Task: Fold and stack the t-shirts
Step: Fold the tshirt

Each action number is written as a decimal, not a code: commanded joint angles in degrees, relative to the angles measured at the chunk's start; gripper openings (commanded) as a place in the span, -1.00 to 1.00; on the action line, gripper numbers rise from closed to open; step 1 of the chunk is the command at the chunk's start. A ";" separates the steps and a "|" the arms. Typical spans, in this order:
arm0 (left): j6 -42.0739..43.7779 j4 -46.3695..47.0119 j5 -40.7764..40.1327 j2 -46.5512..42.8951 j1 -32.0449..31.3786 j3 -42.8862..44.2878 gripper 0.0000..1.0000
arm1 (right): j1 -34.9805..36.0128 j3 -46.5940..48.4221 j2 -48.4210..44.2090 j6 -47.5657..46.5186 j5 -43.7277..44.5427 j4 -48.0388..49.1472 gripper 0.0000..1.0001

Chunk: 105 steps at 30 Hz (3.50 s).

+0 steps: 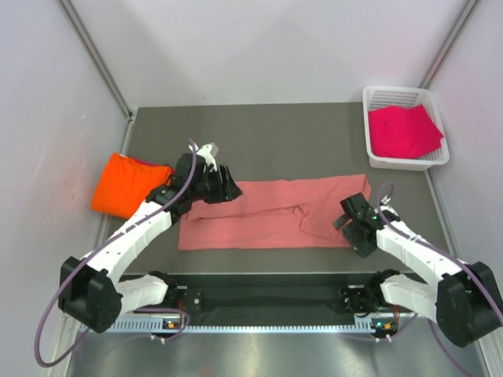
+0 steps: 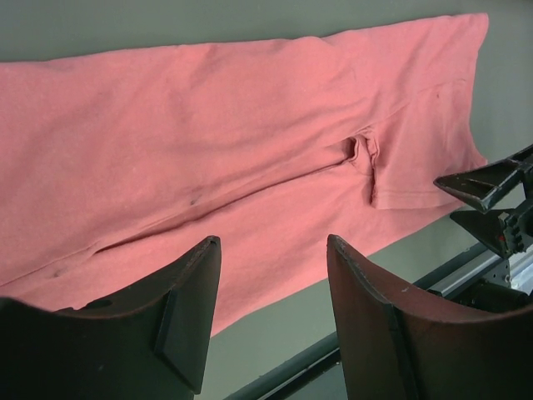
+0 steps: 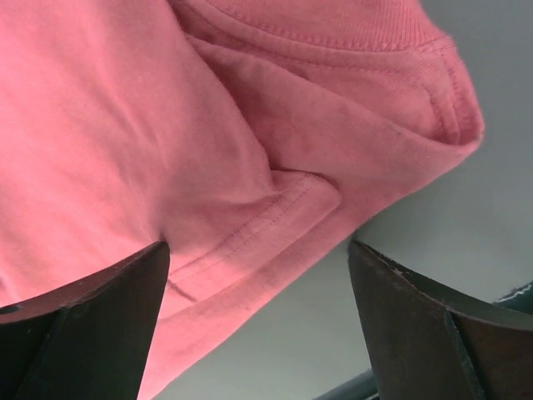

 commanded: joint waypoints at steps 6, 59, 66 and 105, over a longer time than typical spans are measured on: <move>0.74 2.72 0.71 -1.37 0.22 -0.07 0.18 | -0.23 2.03 11.70 1.44 0.86 10.38 0.52; 1.54 -9.41 -23.46 6.89 -16.14 1.60 0.17 | -13.34 71.81 62.31 -51.56 -25.51 16.63 0.66; 1.27 -8.45 -18.64 4.18 -8.40 0.81 0.17 | -13.07 74.55 66.99 -51.04 -20.59 14.78 0.14; 1.89 -6.43 -13.97 5.40 -2.85 1.33 0.17 | -7.44 73.83 64.26 -62.90 -2.57 15.13 0.01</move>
